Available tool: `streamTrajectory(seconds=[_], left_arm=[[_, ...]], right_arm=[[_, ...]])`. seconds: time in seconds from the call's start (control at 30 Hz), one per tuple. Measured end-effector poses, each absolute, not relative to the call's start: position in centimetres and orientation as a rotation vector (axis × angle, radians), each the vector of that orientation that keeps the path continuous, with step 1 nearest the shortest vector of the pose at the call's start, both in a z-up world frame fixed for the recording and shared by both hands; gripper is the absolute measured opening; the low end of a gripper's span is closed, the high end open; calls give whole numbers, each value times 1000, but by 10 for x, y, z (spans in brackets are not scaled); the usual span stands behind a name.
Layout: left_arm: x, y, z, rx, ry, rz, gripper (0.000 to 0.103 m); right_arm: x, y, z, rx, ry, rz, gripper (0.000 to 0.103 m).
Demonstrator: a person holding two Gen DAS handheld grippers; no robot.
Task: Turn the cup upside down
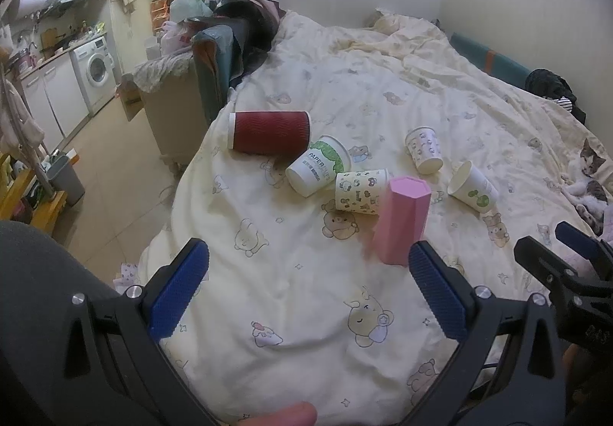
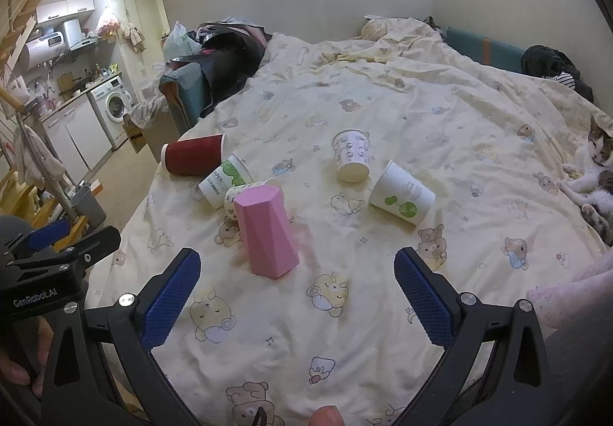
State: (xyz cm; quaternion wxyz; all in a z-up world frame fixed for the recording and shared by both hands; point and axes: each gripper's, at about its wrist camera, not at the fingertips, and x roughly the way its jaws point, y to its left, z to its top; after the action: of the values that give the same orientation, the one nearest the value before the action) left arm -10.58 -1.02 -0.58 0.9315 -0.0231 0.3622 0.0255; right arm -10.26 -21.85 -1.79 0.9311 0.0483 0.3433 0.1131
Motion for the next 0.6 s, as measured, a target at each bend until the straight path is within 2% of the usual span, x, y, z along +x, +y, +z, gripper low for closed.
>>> streamTrajectory(seconds=[0.6], left_arm=[[-105,-12,-6,-47,741,47,103]], right_arm=[[-102,-219,-18,99,702,231,103]])
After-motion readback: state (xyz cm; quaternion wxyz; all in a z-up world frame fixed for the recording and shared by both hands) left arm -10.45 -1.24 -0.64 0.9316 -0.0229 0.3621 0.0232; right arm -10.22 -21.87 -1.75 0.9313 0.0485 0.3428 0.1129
